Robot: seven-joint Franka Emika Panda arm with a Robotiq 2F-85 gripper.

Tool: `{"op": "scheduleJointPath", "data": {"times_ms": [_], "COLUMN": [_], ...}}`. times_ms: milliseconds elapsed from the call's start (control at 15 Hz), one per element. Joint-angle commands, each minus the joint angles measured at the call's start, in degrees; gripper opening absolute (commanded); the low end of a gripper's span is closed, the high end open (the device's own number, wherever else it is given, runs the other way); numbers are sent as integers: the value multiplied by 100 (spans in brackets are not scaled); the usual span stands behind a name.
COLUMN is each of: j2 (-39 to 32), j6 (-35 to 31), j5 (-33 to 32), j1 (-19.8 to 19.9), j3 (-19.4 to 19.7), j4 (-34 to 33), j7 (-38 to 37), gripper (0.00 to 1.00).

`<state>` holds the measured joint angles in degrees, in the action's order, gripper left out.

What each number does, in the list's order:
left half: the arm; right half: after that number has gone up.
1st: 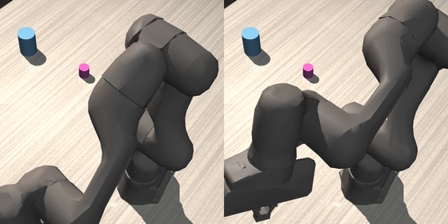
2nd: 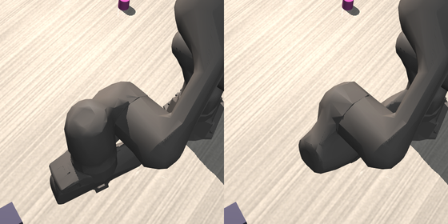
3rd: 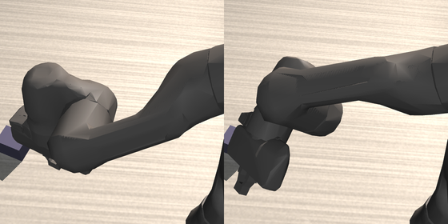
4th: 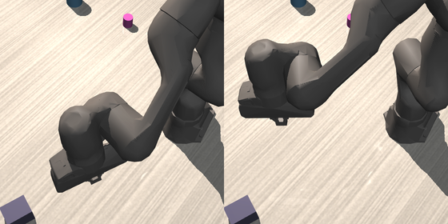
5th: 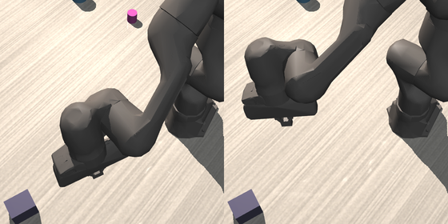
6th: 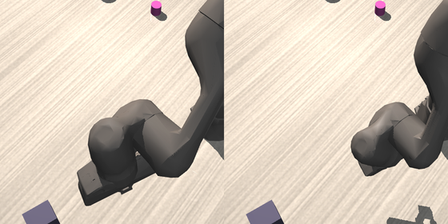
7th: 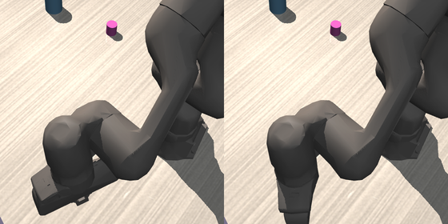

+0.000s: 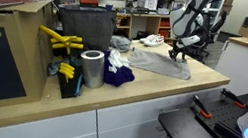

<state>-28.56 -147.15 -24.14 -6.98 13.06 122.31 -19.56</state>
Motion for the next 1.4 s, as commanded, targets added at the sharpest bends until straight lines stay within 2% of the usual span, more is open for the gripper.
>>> {"op": "scheduleJointPath", "data": {"times_ms": [0, 333, 1000, 1200, 1333], "j2": [95, 119, 189, 190, 146], "j6": [-178, -176, -376, -884, -1326], "j5": [-155, -172, -349, -920, -1443], "j1": [-86, -125, -267, -517, -779], "j3": [136, 199, 374, 769, 1174], "j4": [147, 147, 169, 9, -154], "j7": [-168, -235, -422, -903, -1377], "gripper": [38, 1, 0, 0, 0]}}
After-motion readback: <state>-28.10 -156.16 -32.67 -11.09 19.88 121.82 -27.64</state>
